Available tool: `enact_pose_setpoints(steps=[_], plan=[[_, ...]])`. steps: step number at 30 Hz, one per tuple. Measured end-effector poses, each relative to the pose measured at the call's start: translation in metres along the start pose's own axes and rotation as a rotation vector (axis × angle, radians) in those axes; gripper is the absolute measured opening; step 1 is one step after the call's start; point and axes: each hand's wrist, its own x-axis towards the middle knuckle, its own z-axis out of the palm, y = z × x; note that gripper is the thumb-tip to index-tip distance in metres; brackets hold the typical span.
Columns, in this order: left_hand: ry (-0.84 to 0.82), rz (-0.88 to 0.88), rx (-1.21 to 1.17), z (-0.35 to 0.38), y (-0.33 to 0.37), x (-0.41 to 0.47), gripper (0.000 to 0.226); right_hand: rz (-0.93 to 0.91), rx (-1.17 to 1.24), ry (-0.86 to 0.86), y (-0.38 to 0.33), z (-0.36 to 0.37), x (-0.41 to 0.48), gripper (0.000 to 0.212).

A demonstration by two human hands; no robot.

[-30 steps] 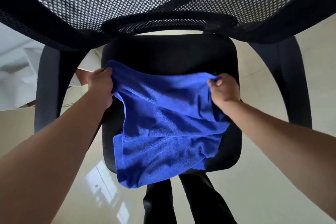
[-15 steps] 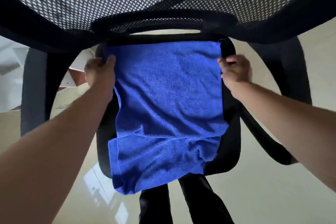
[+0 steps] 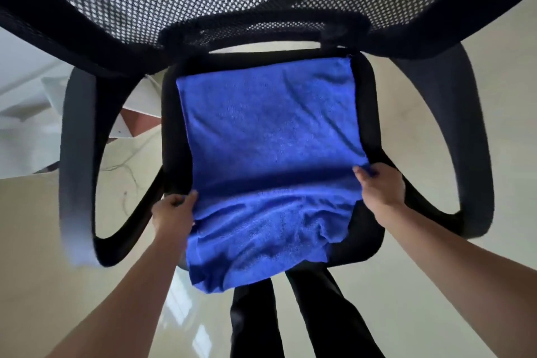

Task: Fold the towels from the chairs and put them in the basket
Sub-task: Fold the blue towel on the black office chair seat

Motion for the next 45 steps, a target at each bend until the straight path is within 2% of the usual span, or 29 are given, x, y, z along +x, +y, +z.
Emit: enact_pose_setpoints(steps=[4,7,10,12,14,18,21,24,26,27,29,31,32,33,35,36,37,39,42,45], plan=[[0.001,0.025,-0.034,-0.002,0.004,-0.009,0.038,0.062,0.219,-0.078,-0.003,-0.001,-0.01,0.052],[-0.129,-0.006,0.024,-0.014,-0.008,-0.026,0.035,0.202,0.377,-0.234,0.005,-0.009,-0.036,0.045],[-0.283,-0.031,0.019,-0.022,-0.031,-0.037,0.033,0.221,0.415,-0.363,0.022,-0.009,-0.063,0.039],[-0.311,-0.036,-0.002,-0.026,-0.041,-0.039,0.025,0.201,0.374,-0.388,0.029,-0.007,-0.075,0.031],[-0.287,-0.042,-0.045,-0.029,-0.042,-0.038,0.024,0.24,0.424,-0.394,0.026,-0.008,-0.078,0.022],[-0.189,-0.024,-0.099,-0.03,-0.028,-0.035,0.014,0.428,0.761,-0.338,0.005,-0.017,-0.07,0.012],[-0.158,0.05,-0.169,-0.026,-0.011,-0.034,0.015,0.405,0.961,-0.345,-0.009,-0.024,-0.063,0.017],[-0.091,0.16,-0.132,-0.025,-0.008,-0.037,0.027,0.369,0.995,-0.455,-0.014,-0.027,-0.068,0.023],[0.021,0.262,0.06,-0.029,-0.02,-0.042,0.036,0.333,0.854,-0.538,-0.007,-0.024,-0.079,0.026],[0.073,0.315,0.161,-0.03,-0.03,-0.047,0.035,0.295,0.75,-0.522,-0.001,-0.02,-0.086,0.026],[0.083,0.355,0.26,-0.031,-0.056,-0.056,0.037,0.189,0.558,-0.351,0.014,-0.008,-0.101,0.034],[-0.017,0.317,0.336,-0.026,-0.082,-0.065,0.048,0.121,0.467,-0.188,0.028,0.006,-0.116,0.055],[-0.074,0.309,0.373,-0.024,-0.095,-0.068,0.053,0.103,0.44,-0.186,0.034,0.013,-0.124,0.06],[-0.113,0.318,0.404,-0.022,-0.106,-0.07,0.052,0.066,0.394,-0.224,0.042,0.022,-0.132,0.055],[-0.126,0.382,0.449,-0.023,-0.116,-0.07,0.036,0.005,0.302,-0.279,0.053,0.038,-0.151,0.026],[-0.123,0.411,0.474,-0.023,-0.114,-0.066,0.024,0.014,0.318,-0.275,0.053,0.043,-0.157,0.024],[-0.138,0.422,0.491,-0.027,-0.113,-0.065,0.015,0.048,0.361,-0.254,0.054,0.045,-0.163,0.03],[-0.195,0.404,0.468,-0.035,-0.107,-0.066,0.018,0.159,0.463,-0.158,0.052,0.038,-0.169,0.032],[-0.288,0.316,0.422,-0.052,-0.102,-0.075,0.027,0.343,0.71,-0.001,0.052,0.014,-0.178,0.019],[-0.433,0.15,0.349,-0.065,-0.104,-0.088,0.015,0.426,0.912,0.075,0.061,-0.005,-0.19,0.005]])
